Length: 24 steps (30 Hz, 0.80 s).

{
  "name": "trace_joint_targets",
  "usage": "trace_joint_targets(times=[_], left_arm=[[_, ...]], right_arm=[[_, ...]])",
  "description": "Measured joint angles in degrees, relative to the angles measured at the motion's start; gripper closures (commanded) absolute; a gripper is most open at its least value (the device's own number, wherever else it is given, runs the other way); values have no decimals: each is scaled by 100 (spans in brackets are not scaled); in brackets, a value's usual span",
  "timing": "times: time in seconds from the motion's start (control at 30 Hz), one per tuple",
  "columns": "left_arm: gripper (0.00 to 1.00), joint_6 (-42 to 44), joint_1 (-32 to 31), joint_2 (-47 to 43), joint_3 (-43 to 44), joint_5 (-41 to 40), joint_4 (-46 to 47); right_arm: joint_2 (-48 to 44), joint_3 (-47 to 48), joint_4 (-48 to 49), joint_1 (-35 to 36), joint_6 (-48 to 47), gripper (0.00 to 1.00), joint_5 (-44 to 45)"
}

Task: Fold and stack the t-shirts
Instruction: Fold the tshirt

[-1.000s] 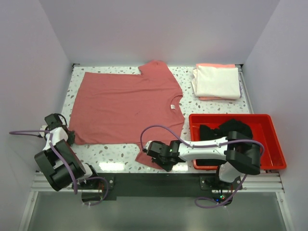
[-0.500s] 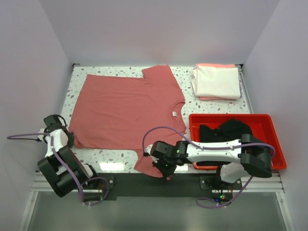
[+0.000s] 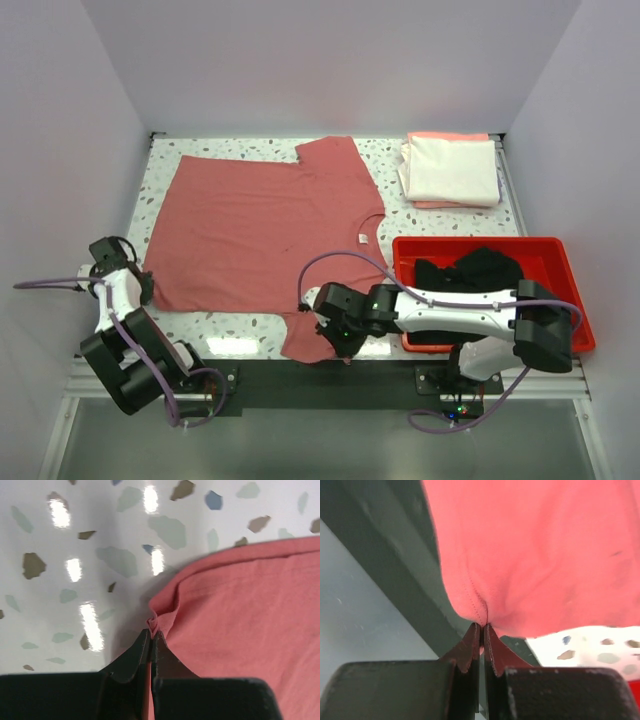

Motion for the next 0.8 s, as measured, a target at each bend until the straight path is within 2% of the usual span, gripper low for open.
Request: trace_joint_targets(times=[0.33,0.6,0.8], left_arm=[[100,-118,-822,457,844,-61,-24],[100,-214,-885,964,1504,-90,-197],[100,-214,-964,1401,2087,-101,-199]], right_arm=[[-11,833,-127,-1504,-101,100,229],[127,1578,-210,-2544,-341,100,299],[522,2070,-264,-3003,-560,100,328]])
